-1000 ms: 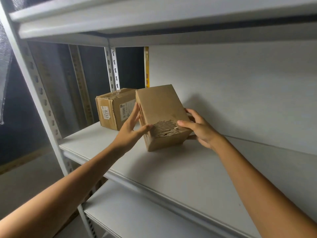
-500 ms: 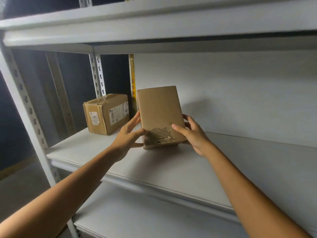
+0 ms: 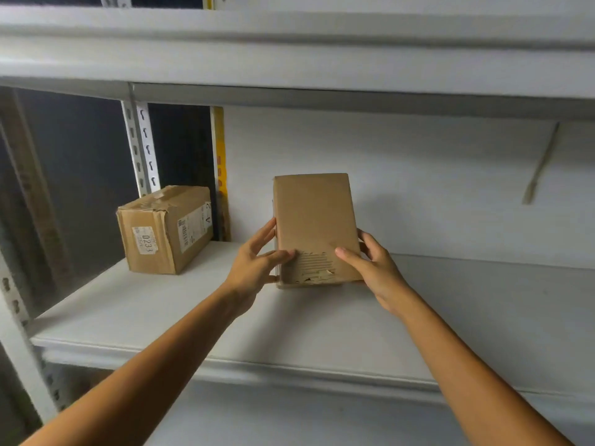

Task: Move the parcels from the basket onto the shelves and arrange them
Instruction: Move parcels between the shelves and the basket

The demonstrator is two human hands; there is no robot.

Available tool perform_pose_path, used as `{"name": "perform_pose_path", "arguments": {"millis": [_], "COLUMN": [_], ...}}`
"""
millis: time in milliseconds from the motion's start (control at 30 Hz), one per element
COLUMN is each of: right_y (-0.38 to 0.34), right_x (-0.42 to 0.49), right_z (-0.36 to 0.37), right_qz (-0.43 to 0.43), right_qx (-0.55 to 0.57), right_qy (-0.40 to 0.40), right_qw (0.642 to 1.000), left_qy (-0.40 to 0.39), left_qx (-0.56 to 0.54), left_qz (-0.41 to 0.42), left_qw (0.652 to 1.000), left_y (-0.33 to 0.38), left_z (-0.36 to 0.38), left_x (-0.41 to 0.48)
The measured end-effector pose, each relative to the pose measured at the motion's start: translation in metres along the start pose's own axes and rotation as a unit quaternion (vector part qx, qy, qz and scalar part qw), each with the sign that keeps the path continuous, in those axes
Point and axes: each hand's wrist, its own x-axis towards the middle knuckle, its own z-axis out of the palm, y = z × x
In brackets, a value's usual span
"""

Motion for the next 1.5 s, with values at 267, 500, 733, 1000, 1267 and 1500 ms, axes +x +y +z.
{"name": "perform_pose_path", "arguments": {"millis": [267,500,733,1000,1267,1500], "right_y": [-0.012,-0.043,-0.075,-0.085,-0.073,-0.057], "right_x": [-0.058,-0.156,-0.279,-0.431,-0.571,-0.686], "right_z": [-0.083,-0.187,-0.295,-0.393,-0.455,-0.481], "right_qz": [-0.013,-0.031,-0.025,0.019,0.062,0.120], "right_qx": [-0.039,-0.065,-0.099,-0.113,-0.148,-0.145], "right_qy": [0.112,0.248,0.364,0.471,0.605,0.695], "right_qw": [0.993,0.966,0.926,0.875,0.780,0.694], "left_qy": [-0.086,-0.235,-0.347,-0.462,-0.586,-0.689], "left_qx": [-0.012,-0.004,-0.026,-0.036,-0.008,0.005], "left_qz": [0.013,0.060,0.070,0.045,0.029,-0.008], "left_qw": [0.996,0.970,0.935,0.885,0.810,0.725], "left_y": [-0.008,-0.011,-0.012,-0.031,-0.071,-0.131], "left_z": [0.085,0.220,0.371,0.527,0.665,0.773], "left_x": [0.007,-0.023,-0.086,-0.181,-0.272,-0.359]}}
